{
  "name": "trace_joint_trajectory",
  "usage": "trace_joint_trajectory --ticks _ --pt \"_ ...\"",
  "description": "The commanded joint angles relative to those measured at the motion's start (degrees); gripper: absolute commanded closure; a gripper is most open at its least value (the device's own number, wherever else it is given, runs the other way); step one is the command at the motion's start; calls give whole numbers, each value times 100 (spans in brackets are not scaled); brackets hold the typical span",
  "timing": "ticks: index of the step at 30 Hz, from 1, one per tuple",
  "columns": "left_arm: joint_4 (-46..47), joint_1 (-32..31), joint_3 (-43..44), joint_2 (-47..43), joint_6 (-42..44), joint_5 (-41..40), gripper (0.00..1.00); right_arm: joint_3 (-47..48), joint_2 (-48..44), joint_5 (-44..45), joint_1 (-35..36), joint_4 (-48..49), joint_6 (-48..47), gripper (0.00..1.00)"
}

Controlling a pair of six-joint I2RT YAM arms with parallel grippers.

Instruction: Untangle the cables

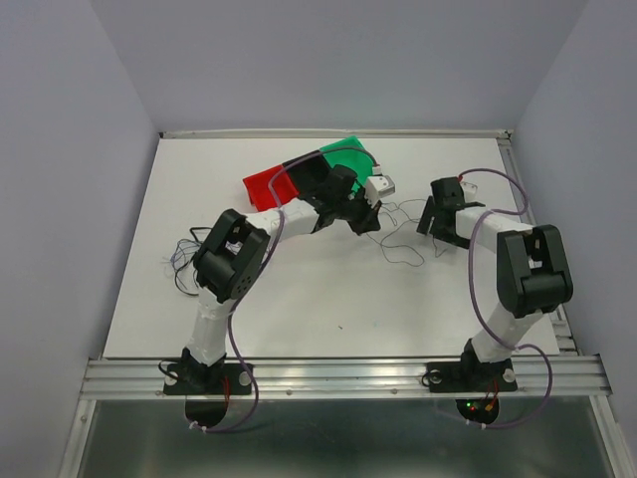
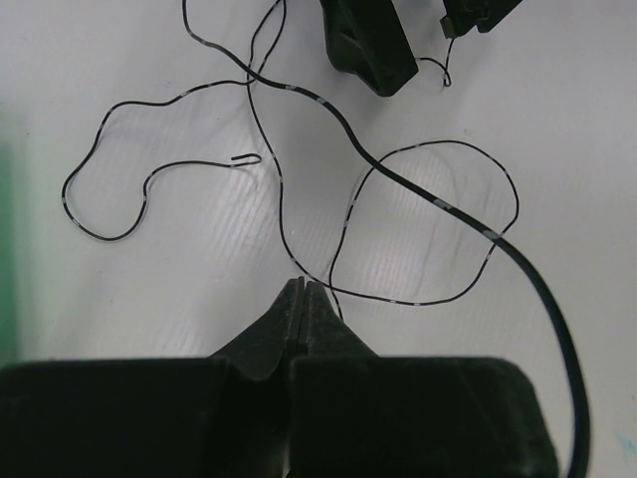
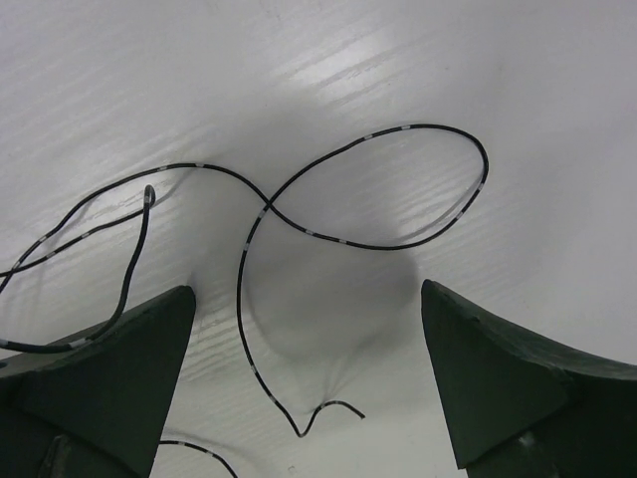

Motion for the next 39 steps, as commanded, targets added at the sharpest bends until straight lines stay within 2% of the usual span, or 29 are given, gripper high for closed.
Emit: trace_joint_trajectory --ticks 1,6,9,13,19,23,26,29,30,32,33,37,39 --pt "-182 19 340 31 46 52 100 -154 -176 -517 -102 414 -35 0" --pt "-331 10 472 66 82 43 100 -927 -1748 -1140 -102 686 -149 0" --pt "-410 19 560 75 82 96 100 -1236 -2547 -1203 -102 713 -89 0" --pt "-419 19 551 57 99 114 100 -1079 -2858 -1124 -102 687 114 0" --pt "-419 19 498 57 135 96 100 -35 -1910 -1185 -110 687 150 0" --pt "-428 10 481 48 169 70 100 572 -945 -1387 -102 696 -227 1" --pt "-428 19 481 40 178 44 100 925 -582 -1282 -102 713 -360 4" --pt "-455 19 525 40 187 26 100 1241 -213 -1317 -102 713 -430 16" --pt "-481 19 542 48 196 8 100 1286 -82 -1352 -110 705 -431 25" --pt "-507 10 569 48 205 -18 100 1313 -11 -1370 -102 713 -405 36" --pt "-577 19 621 66 214 -18 100 1278 16 -1370 -102 713 -404 45" --pt "-832 19 858 145 301 -18 100 1014 -45 -1562 -102 801 -439 42" --pt "-894 19 937 180 319 -18 100 918 -89 -1590 -102 845 -492 44"
